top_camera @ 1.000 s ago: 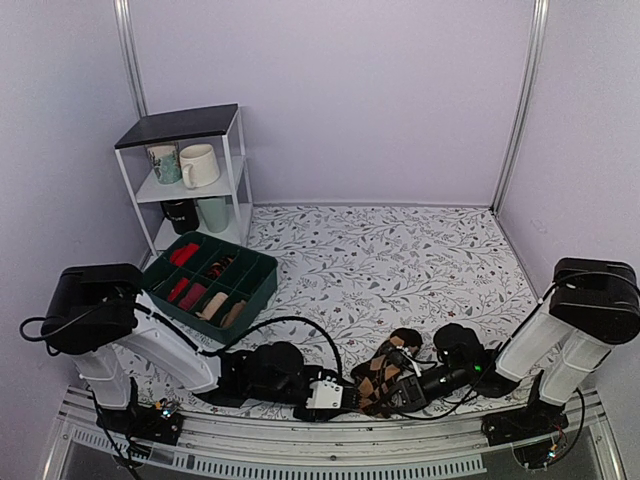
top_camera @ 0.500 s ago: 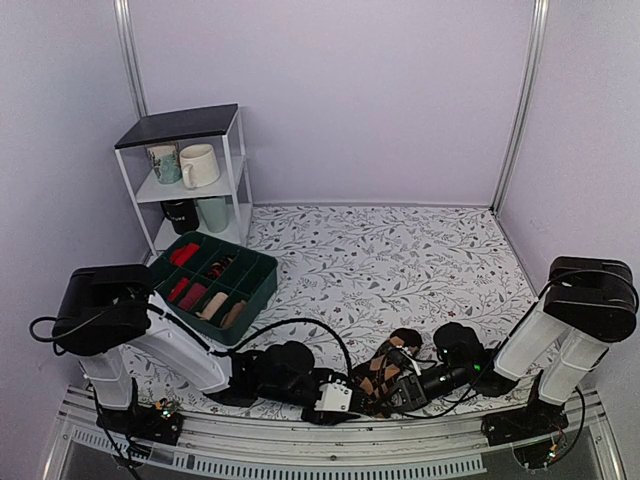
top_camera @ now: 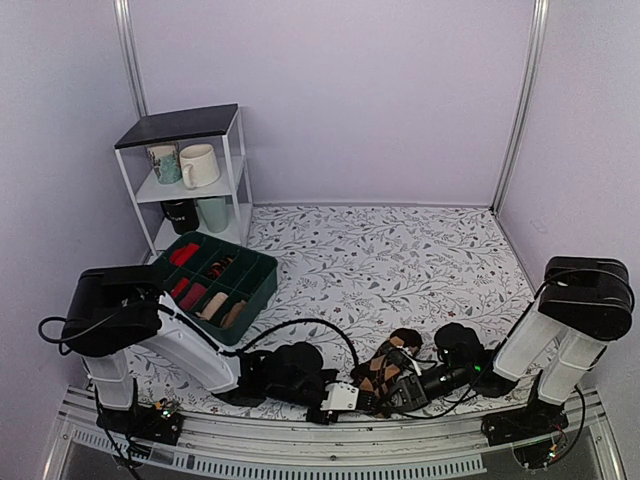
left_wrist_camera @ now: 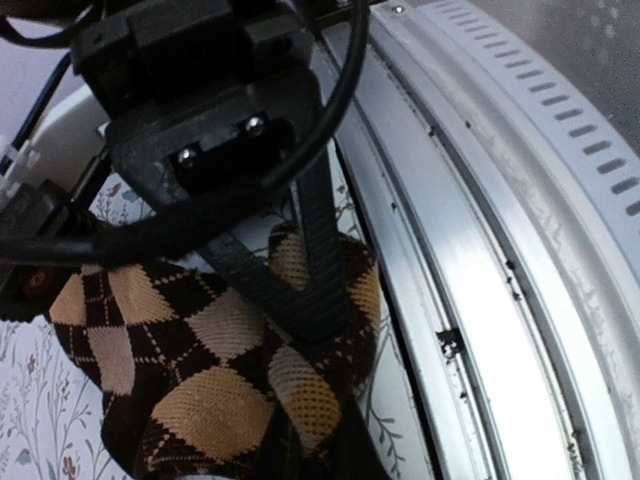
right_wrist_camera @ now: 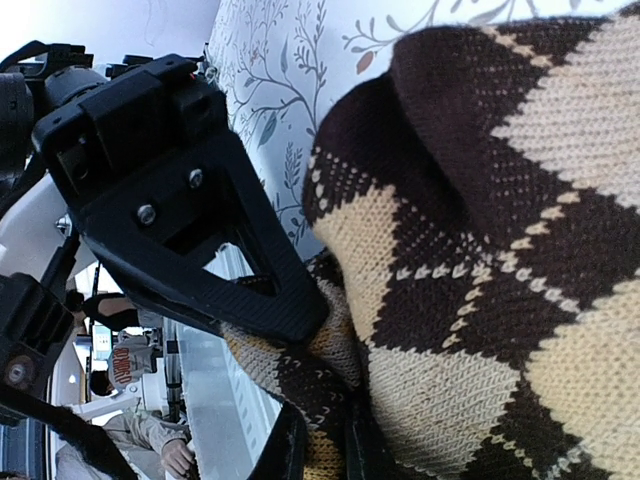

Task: Roll the socks
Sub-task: Roll the sock at the center of the board.

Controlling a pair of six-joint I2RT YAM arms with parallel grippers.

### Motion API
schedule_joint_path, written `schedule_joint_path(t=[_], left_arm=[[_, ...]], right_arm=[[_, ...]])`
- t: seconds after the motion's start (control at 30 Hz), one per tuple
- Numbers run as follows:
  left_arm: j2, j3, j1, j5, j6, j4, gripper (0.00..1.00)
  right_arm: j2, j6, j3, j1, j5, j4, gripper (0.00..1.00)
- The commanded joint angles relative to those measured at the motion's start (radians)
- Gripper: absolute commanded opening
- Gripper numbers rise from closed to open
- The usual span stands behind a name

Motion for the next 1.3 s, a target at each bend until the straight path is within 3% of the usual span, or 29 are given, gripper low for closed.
schedule_joint_path(t=[0.0,0.07,0.2,0.43,0.6,0.73,1.0,1.27], left_arm=[[0.015,0.026,0.0,0.031,-0.02,-0.063,0.0],[0.01,0.029,0.002,0.042,-0.036,-0.08,0.0],[-0.006,0.024,0.021,0.064,-0.152,-0.141,0.0],[-0.016,-0.003,0.081,0.15,-0.381,-0.265,0.0],[0.021,0.015,0.118,0.223,-0.452,-0.345,0.0],[0.076,0.043,0.137,0.264,-0.471,-0.393,0.0],[0.117,0.053,0.152,0.301,-0.479,-0.426,0.0],[0.141,0.048,0.157,0.316,-0.485,-0.429,0.0]], right_arm=[[0.045,0.012,-0.022,-0.001,0.005,-0.074,0.01],[0.036,0.008,-0.02,-0.001,0.011,-0.074,0.04],[-0.061,-0.02,-0.028,0.0,0.066,-0.106,0.19],[-0.444,-0.287,-0.004,0.001,0.372,-0.443,0.35],[-0.633,-0.529,-0.11,0.027,0.537,-0.346,0.45],[-0.619,-0.668,-0.124,0.098,0.631,-0.319,0.46],[-0.453,-0.87,-0.063,0.389,0.842,-0.24,0.47],[-0.322,-0.882,-0.021,0.47,0.974,-0.241,0.47]])
